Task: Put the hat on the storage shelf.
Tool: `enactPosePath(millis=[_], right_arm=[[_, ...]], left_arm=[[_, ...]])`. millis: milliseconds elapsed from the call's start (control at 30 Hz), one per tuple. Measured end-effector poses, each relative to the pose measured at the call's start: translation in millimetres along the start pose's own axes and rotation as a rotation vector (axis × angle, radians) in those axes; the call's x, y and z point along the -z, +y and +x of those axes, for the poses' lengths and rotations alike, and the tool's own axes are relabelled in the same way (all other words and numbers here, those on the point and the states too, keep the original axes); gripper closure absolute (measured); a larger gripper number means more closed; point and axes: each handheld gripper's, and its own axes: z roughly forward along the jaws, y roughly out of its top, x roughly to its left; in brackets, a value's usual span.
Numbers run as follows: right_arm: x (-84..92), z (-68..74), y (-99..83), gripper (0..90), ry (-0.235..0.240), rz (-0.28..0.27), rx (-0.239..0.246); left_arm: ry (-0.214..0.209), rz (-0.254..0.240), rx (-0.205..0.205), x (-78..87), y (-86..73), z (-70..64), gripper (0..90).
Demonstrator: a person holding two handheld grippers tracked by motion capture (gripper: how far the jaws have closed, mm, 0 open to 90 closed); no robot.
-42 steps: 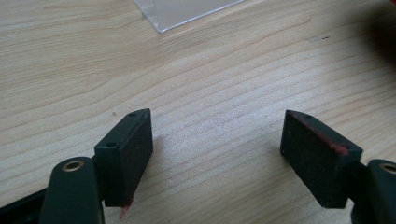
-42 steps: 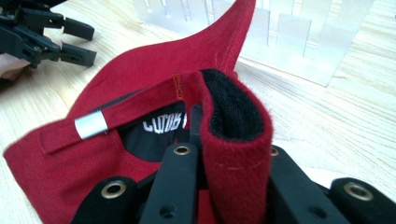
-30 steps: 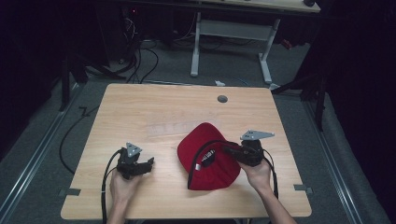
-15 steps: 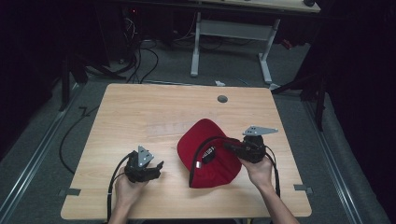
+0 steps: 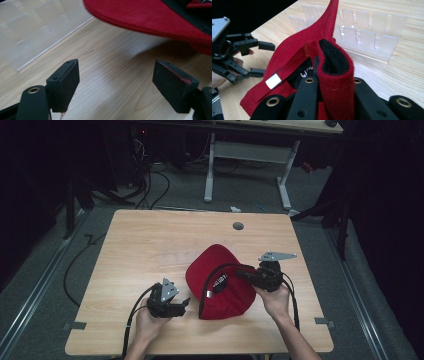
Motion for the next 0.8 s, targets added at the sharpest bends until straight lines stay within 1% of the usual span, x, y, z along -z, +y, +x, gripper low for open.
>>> enactPosePath(millis=[33, 200, 367, 500, 633, 767, 800], right_arm=[[-0.2, 0.3, 0.1, 84.5, 0.002, 0.000, -0.002], [0.6, -0.1, 0.4, 84.4, 0.016, -0.008, -0.021], [0.3, 0.4, 1.3, 84.5, 0.024, -0.010, -0.031], [-1.9, 0.8, 1.4, 84.4, 0.029, -0.006, -0.036], [-4.2, 0.9, 0.4, 84.4, 0.023, 0.004, -0.036], [-5.6, 0.2, -2.0, 84.4, 0.001, 0.027, -0.025], [-5.5, 0.7, -2.4, 84.4, -0.003, 0.035, -0.032]], left_arm=[[-0.007, 0.003, -0.002, -1.7, -0.9, -2.1, 21.5], [-0.013, 0.017, -0.018, -7.3, -4.5, -10.0, 20.5], [-0.032, 0.009, -0.011, -9.5, -3.9, -15.4, 20.5], [-0.043, -0.002, 0.003, -9.5, -0.2, -18.4, 19.3], [-0.042, -0.010, -0.007, -8.3, 1.9, -19.9, 19.0], [-0.037, -0.015, -0.019, -7.5, 1.9, -20.4, 18.7], [-0.037, -0.016, -0.021, -7.2, 2.1, -20.4, 18.7]])
